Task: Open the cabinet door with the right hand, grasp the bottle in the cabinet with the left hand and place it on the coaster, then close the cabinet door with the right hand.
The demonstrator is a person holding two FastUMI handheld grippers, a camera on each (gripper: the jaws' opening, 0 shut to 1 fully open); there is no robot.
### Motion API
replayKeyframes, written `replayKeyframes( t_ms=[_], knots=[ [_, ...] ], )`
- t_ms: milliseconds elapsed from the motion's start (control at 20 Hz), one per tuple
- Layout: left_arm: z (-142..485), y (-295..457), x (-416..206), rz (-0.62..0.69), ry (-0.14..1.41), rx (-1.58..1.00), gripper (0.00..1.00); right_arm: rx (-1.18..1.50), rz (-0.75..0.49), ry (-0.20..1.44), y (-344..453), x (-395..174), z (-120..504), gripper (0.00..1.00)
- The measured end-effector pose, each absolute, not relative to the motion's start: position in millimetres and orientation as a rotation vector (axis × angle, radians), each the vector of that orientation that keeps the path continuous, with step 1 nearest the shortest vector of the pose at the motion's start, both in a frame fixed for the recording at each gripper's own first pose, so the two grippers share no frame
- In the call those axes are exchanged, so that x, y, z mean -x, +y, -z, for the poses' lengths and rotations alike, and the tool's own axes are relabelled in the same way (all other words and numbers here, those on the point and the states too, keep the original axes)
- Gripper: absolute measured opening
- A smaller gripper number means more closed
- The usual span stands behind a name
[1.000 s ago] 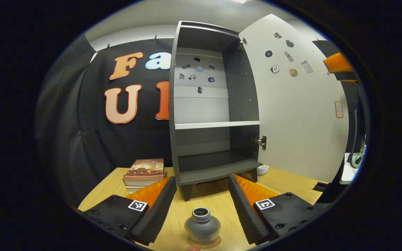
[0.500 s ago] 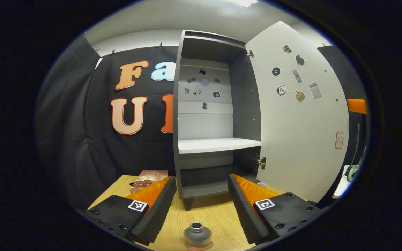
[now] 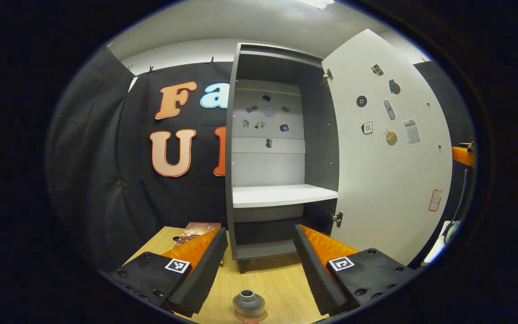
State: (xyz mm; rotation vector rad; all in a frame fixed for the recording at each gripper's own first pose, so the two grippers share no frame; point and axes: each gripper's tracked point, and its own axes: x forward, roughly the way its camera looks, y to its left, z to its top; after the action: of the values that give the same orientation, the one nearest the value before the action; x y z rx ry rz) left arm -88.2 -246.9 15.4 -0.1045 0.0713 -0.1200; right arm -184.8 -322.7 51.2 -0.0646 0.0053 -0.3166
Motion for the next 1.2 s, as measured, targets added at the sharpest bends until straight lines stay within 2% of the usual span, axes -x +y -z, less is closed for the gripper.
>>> replayKeyframes(
  t_ms=[100,150,200,250,550,850,950,1000,1200],
  knots=[
    [-22,-237,88,0.099,0.067,0.106,0.96,0.005,0.282,0.022,-316,176,-48,0.96],
    [-25,-232,87,0.092,0.062,0.106,0.96,-0.017,0.279,0.02,-314,176,-49,0.86],
    [-28,-227,86,0.085,0.055,0.105,0.96,-0.034,0.27,0.022,-310,176,-49,0.96],
    [-31,-221,84,0.081,0.046,0.103,0.96,-0.045,0.261,0.022,-306,177,-48,0.9],
    [-21,-196,68,0.093,0.027,0.098,0.96,-0.063,0.191,0.037,-233,169,-51,0.89],
    [-19,-162,48,0.138,0.008,0.113,0.96,-0.094,0.063,0.045,-135,137,-51,0.89],
    [-14,-146,37,0.151,0.011,0.124,0.96,-0.097,0.05,0.041,-105,121,-51,0.9],
    [-11,-137,31,0.156,0.013,0.127,0.96,-0.096,0.051,0.041,-91,110,-51,0.96],
    [-6,-102,10,0.163,0.014,0.125,0.96,-0.098,0.033,0.041,-45,70,-52,0.96]
  ],
)
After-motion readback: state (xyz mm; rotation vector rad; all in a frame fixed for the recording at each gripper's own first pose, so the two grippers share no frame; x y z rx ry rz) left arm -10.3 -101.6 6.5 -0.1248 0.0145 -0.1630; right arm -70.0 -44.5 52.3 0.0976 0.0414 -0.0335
